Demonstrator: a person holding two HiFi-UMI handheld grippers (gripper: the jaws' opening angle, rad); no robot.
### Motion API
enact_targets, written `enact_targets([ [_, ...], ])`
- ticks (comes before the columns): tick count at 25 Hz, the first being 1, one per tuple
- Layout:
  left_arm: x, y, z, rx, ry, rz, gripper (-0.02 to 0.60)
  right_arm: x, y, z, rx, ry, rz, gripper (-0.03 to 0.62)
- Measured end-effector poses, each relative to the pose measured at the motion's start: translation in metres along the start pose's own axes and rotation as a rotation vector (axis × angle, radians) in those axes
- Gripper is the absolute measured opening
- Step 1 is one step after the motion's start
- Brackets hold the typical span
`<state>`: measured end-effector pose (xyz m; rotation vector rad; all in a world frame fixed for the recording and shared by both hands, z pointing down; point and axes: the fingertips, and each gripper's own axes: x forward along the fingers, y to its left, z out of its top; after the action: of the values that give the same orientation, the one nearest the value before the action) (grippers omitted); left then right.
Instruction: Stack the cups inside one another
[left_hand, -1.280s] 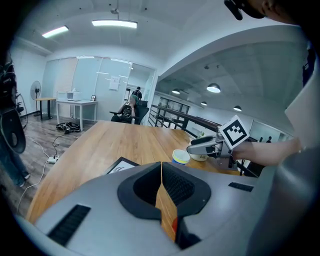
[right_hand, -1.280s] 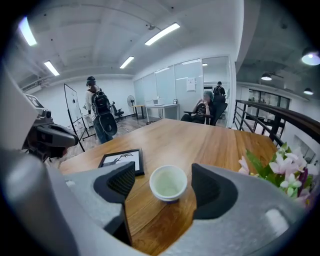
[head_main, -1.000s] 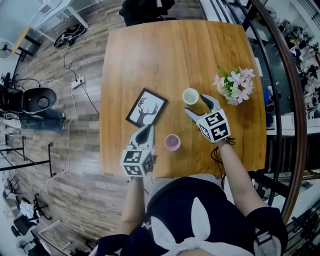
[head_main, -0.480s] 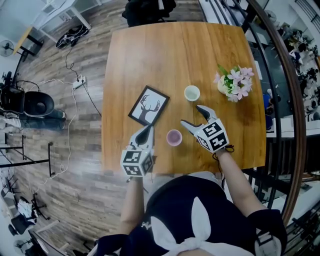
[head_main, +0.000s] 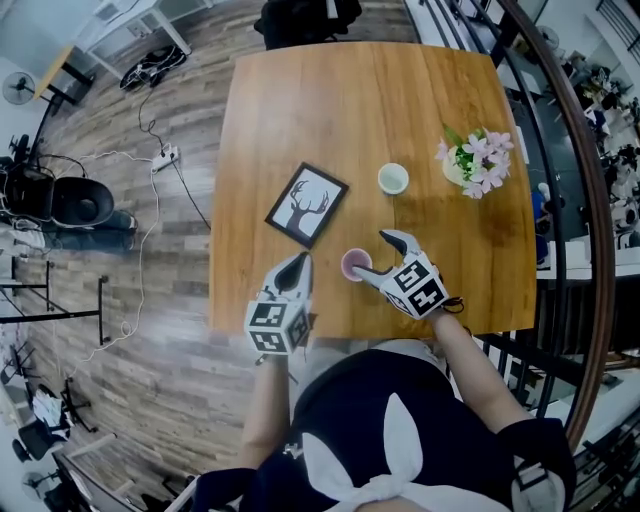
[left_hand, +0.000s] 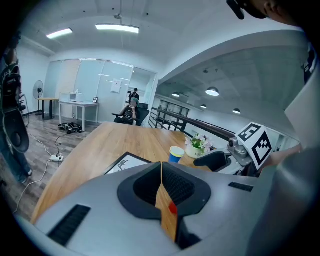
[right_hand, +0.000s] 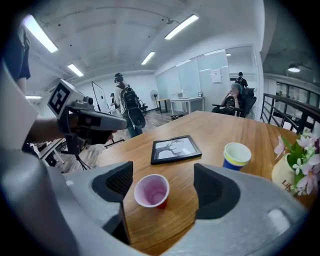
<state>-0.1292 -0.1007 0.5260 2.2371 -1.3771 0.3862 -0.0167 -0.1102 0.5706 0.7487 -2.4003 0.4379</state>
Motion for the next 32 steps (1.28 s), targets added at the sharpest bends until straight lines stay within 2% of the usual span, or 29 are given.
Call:
enact_targets([
  [11, -0.029, 0.004, -0.021, -0.009, 0.023, 0.018, 0.023, 0.027, 0.038, -0.031, -0.09, 0.096, 0.042, 0.383],
  [17, -0.04, 0.011, -0.028, -0.023, 0.024, 0.04, 0.023, 0.035, 0.039, -0.042, -0.162, 0.161, 0.023, 0.383],
  [32, -0.055, 0.012, -0.039, -0.037, 0.026, 0.051, 0.023, 0.052, 0.036, -0.063, -0.178, 0.234, -0.03, 0.372],
])
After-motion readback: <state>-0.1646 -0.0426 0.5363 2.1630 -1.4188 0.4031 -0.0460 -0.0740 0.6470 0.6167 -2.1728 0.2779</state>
